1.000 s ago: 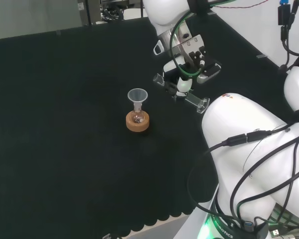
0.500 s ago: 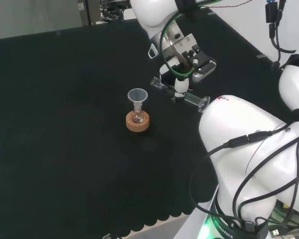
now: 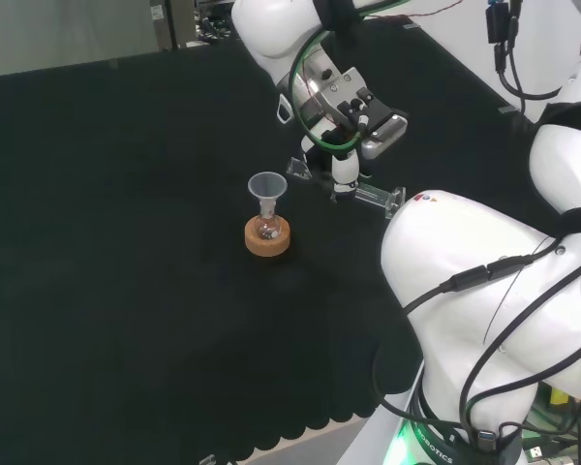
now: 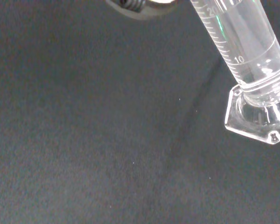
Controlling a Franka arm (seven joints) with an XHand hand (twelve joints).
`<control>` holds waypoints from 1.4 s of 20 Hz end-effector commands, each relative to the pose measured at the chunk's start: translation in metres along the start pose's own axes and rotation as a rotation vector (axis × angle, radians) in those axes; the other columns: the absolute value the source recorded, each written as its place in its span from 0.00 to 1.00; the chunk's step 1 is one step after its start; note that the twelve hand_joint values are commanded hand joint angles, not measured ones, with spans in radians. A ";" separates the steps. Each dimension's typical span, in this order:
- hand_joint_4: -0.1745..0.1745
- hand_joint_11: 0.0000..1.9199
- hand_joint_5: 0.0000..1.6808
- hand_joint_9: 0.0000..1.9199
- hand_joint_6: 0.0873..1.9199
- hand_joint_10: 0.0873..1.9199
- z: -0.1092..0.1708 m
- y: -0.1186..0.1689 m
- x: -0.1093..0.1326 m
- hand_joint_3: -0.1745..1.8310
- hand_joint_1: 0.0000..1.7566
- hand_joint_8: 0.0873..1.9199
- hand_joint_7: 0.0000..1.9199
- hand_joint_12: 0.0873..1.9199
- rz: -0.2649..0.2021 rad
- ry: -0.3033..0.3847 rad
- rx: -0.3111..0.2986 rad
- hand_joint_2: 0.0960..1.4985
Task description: Pour the water from the graduated cylinder into the round-bottom flask.
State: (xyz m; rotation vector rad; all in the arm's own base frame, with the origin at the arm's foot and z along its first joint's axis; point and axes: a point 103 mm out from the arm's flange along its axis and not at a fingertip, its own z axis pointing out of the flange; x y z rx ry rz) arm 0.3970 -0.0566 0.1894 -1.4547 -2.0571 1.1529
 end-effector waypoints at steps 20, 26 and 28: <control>0.59 0.64 0.63 0.74 0.47 0.00 -0.020 -0.011 0.015 0.08 0.70 0.44 0.54 0.39 0.052 -0.081 0.151 0.71; 0.60 0.64 0.63 0.74 0.47 0.00 -0.025 -0.013 0.019 0.08 0.70 0.44 0.54 0.39 0.065 -0.098 0.187 0.71; 0.60 0.64 0.63 0.75 0.47 0.00 -0.025 -0.012 0.020 0.08 0.70 0.44 0.54 0.39 0.071 -0.101 0.210 0.71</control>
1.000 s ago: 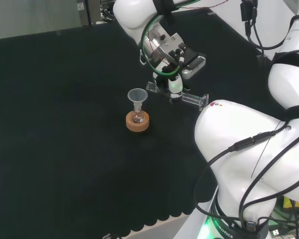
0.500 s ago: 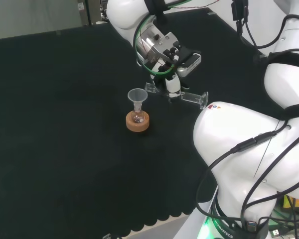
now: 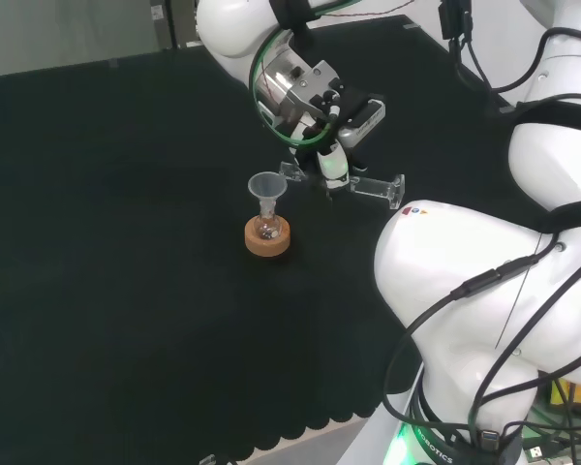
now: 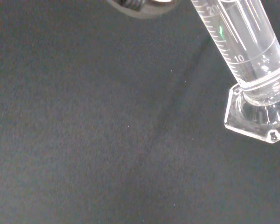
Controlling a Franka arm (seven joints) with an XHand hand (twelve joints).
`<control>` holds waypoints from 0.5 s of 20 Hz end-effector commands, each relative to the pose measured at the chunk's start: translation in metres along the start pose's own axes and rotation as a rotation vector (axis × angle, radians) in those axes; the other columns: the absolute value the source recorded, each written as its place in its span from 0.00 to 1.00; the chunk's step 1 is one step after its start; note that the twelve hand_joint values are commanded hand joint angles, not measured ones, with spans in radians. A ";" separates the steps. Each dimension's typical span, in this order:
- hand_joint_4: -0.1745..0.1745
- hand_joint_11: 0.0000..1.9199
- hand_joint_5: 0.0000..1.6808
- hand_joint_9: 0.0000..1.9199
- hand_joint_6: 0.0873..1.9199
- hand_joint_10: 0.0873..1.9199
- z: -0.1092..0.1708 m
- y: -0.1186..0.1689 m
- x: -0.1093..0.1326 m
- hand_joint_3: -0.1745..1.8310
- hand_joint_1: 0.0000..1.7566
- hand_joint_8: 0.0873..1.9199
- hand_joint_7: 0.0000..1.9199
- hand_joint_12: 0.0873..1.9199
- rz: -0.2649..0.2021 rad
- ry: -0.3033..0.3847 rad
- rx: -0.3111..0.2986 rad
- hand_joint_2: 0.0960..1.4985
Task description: Pour the water from the graduated cylinder into the round-bottom flask.
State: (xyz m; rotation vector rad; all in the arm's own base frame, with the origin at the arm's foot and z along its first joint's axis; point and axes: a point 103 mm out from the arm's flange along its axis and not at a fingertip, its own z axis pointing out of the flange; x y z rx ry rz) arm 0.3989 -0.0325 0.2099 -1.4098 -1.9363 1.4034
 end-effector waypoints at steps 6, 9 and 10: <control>0.61 0.64 0.62 0.75 0.48 0.00 -0.005 0.000 0.005 0.08 0.70 0.43 0.55 0.39 0.029 -0.016 0.093 0.71; 0.61 0.64 0.62 0.75 0.48 0.00 -0.007 0.001 0.006 0.08 0.70 0.43 0.55 0.39 0.038 -0.018 0.111 0.71; 0.61 0.64 0.62 0.75 0.48 0.00 -0.007 0.000 0.007 0.08 0.70 0.43 0.55 0.39 0.040 -0.019 0.114 0.71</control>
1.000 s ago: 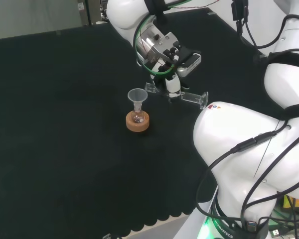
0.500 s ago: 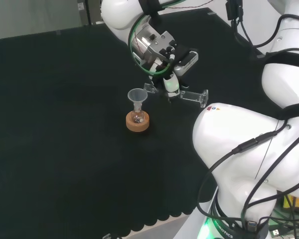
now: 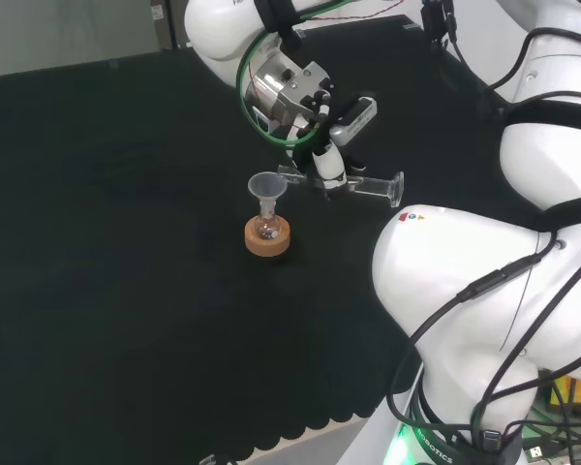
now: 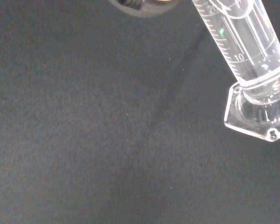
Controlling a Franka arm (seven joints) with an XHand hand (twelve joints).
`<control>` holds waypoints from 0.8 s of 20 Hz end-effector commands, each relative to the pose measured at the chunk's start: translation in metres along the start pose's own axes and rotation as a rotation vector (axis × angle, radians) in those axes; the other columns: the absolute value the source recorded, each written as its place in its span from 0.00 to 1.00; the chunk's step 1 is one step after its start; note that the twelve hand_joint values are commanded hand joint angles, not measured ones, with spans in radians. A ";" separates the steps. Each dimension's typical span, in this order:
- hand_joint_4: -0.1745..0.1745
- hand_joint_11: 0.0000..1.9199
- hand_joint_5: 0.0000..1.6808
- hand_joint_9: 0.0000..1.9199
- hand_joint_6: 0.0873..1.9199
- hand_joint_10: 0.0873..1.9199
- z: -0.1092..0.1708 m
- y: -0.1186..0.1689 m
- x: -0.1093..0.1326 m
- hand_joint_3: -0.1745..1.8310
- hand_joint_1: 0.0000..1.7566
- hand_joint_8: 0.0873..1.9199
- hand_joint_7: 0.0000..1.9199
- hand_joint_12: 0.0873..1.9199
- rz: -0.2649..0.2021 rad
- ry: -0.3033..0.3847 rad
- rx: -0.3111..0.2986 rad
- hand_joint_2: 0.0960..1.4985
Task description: Pour the water from the graduated cylinder into the round-bottom flask.
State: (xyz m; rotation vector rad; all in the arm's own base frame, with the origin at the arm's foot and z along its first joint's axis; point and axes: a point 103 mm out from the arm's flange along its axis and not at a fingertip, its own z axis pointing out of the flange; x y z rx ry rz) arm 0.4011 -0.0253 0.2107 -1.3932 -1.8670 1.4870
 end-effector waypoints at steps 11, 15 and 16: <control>0.61 0.64 0.62 0.75 0.48 0.00 -0.008 -0.003 0.003 0.08 0.70 0.43 0.55 0.39 0.042 -0.001 0.099 0.71; 0.61 0.64 0.62 0.75 0.48 0.00 -0.009 -0.004 0.002 0.08 0.70 0.43 0.55 0.38 0.051 -0.002 0.115 0.71; 0.61 0.64 0.62 0.75 0.48 0.00 -0.009 -0.004 0.002 0.08 0.70 0.43 0.55 0.38 0.053 -0.002 0.118 0.71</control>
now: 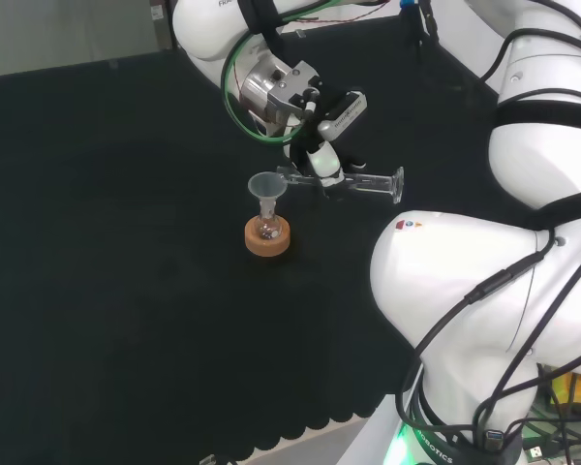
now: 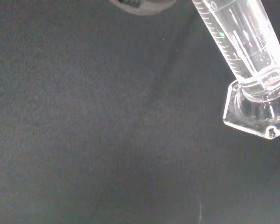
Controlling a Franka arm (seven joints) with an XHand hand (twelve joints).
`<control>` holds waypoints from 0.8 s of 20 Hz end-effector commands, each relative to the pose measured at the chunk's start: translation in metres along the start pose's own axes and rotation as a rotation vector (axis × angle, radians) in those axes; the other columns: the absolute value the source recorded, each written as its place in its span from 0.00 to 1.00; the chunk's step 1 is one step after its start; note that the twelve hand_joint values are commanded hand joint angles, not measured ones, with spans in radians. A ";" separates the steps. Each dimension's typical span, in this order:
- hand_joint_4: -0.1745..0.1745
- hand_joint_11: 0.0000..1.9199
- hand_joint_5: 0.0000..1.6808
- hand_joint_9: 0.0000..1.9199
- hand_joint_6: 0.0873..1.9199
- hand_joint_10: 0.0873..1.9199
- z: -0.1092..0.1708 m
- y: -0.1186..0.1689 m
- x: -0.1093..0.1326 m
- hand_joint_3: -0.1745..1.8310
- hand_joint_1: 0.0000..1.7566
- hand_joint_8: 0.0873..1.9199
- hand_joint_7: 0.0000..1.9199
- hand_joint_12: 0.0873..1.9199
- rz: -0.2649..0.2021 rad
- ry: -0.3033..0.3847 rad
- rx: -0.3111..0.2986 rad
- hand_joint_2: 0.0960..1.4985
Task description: Pour the water from the graduated cylinder into the round-bottom flask.
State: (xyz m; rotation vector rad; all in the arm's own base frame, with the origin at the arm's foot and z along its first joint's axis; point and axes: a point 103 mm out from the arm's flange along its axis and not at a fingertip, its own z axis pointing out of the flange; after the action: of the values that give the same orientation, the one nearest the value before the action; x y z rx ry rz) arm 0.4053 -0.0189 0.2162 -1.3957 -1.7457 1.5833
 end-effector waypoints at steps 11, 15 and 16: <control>0.62 0.64 0.62 0.75 0.48 0.00 -0.005 -0.003 0.002 0.08 0.70 0.42 0.55 0.38 0.015 -0.007 0.048 0.71; 0.62 0.64 0.62 0.75 0.48 0.00 -0.006 -0.006 0.001 0.08 0.70 0.42 0.55 0.38 0.018 -0.012 0.053 0.71; 0.62 0.64 0.62 0.75 0.48 0.00 -0.006 -0.007 0.001 0.08 0.70 0.42 0.55 0.38 0.019 -0.013 0.056 0.71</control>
State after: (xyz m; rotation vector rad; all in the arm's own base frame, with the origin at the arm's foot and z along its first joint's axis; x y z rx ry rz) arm 0.4072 -0.0149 0.2218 -1.3825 -1.6909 1.6359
